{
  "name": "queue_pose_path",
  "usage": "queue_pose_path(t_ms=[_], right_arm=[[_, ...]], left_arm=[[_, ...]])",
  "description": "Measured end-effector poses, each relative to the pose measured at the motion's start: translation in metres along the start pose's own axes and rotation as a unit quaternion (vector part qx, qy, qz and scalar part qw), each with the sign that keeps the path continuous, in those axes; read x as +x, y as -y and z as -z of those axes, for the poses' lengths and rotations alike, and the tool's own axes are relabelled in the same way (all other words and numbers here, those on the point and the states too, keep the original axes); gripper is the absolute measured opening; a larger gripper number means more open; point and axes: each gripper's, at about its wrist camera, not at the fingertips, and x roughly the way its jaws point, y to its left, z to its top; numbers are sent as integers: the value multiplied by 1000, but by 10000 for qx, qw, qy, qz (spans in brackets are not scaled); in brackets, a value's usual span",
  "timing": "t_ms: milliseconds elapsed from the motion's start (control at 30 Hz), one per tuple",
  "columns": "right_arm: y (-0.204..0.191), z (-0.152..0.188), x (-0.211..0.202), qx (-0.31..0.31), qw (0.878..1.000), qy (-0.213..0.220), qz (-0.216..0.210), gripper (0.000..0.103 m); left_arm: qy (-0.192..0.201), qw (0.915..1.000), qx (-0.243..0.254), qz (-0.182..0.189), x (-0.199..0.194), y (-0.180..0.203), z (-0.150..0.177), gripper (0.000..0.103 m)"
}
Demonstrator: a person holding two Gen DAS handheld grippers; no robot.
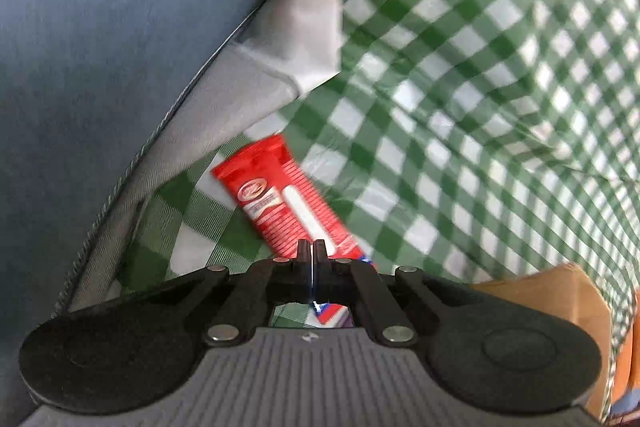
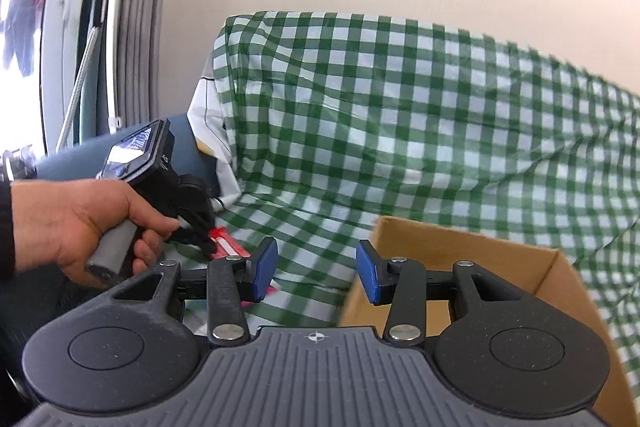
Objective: Organize snacks
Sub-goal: 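Grasp the red spicy strip pack with left tool while right tool grasps the purple tube snack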
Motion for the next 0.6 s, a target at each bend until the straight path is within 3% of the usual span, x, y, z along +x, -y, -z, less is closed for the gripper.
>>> queue_pose_path(t_ms=[167,367,467,600], right_arm=[[-43,-13,50,417,9966,-701,-122,46],[-85,10,127,695,9835,-1668,2,46],[-94,27,163,778,9741,-2120,136,47],[-96,41,195,1025,9646,-2404,348,64]], left_arm=[[74,9995,322,-15,-19,1,-8,0],[-116,9992,-307,217,-17,-22,-10,0],[-121,9990,-346,236,-17,-22,-12,0],[-67,9988,-370,325,-20,-20,-14,0]])
